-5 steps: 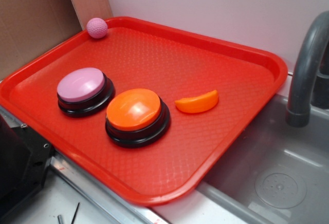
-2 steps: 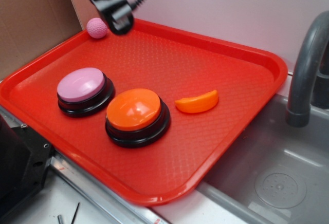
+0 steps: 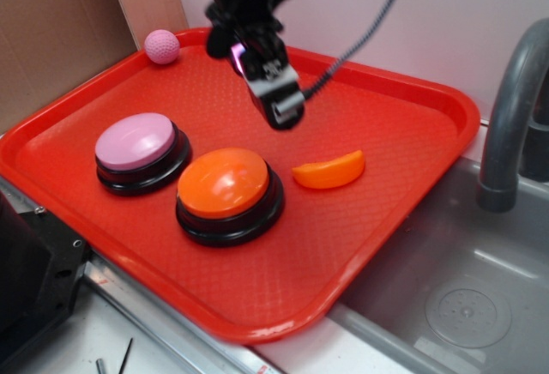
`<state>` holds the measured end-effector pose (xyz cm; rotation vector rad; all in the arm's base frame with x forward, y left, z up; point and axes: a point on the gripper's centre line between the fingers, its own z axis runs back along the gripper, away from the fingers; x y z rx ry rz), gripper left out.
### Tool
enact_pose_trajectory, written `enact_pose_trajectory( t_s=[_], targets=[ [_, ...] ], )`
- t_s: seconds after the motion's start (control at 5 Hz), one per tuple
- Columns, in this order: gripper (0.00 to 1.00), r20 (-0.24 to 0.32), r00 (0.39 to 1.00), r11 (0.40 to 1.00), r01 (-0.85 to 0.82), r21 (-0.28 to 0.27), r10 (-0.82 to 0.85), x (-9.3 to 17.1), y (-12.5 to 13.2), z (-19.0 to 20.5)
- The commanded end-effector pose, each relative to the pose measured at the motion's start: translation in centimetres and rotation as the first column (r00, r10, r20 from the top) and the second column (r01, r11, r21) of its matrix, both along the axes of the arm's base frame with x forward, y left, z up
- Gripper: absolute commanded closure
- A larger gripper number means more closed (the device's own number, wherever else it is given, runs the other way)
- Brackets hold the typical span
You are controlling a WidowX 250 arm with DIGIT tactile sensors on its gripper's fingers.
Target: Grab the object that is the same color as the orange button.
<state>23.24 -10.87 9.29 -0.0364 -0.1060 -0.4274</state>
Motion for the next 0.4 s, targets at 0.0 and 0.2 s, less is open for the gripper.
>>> enact_pose_trajectory(
  t_s=[0.0,0.2],
  targets=[
    [0.0,0.008,0.999,0.999,0.04,0.004,-0.04,2.6,-2.5,-3.3],
    [0.0,-0.018,0.996,0.996,0.092,0.011,-0.092,3.0,-3.4,-5.1]
  ],
)
